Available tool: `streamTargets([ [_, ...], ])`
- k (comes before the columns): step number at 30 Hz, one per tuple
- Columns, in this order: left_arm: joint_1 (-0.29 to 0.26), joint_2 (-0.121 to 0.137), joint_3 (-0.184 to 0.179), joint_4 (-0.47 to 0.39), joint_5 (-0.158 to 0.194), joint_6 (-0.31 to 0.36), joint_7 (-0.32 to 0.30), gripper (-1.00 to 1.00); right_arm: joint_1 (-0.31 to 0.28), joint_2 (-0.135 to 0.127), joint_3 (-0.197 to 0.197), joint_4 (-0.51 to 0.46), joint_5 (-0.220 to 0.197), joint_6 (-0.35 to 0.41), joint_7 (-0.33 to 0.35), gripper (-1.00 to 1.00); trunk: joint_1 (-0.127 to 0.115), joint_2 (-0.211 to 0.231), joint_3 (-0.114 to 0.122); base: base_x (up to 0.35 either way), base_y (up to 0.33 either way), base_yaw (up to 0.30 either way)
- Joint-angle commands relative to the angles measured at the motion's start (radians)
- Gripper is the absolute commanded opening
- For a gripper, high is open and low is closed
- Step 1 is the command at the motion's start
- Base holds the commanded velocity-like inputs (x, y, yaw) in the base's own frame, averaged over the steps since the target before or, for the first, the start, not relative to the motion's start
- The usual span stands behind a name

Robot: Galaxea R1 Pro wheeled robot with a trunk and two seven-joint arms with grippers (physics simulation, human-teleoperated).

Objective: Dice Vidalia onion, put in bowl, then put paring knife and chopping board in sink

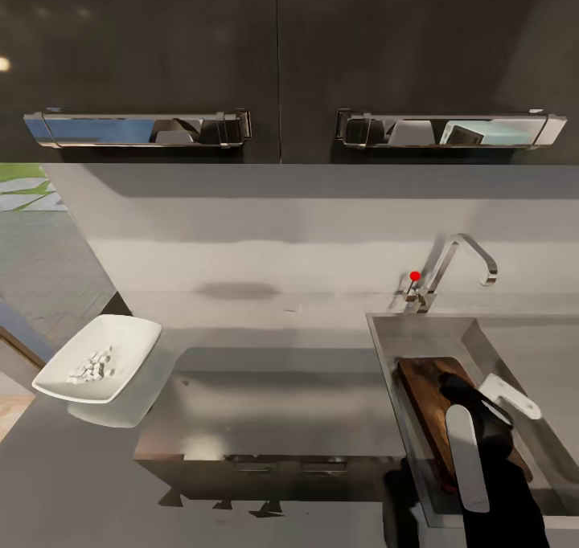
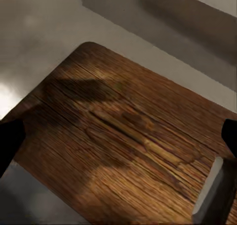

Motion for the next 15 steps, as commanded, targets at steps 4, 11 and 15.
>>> streamTargets([
  [4, 0.0, -0.001, 0.006, -0.002, 0.01, 0.001, -0.01, 1.0, -0.001, -0.025, 0.01, -0.002, -0.005, 0.05, 0.185, 1.0, 0.001, -0.002, -0.002, 0.0, 0.0, 0.0],
  [11, 0.0, -0.002, 0.006, 0.0, 0.01, 0.001, -0.01, 1.0, -0.001, -0.166, 0.049, -0.004, -0.002, 0.082, 0.55, 1.0, 0.001, -0.002, -0.002, 0.0, 0.0, 0.0],
  [15, 0.0, -0.002, 0.006, -0.001, 0.01, 0.001, -0.011, 1.0, -0.001, -0.177, 0.056, -0.004, 0.01, 0.074, 0.675, 1.0, 0.001, -0.002, -0.002, 0.0, 0.0, 0.0],
])
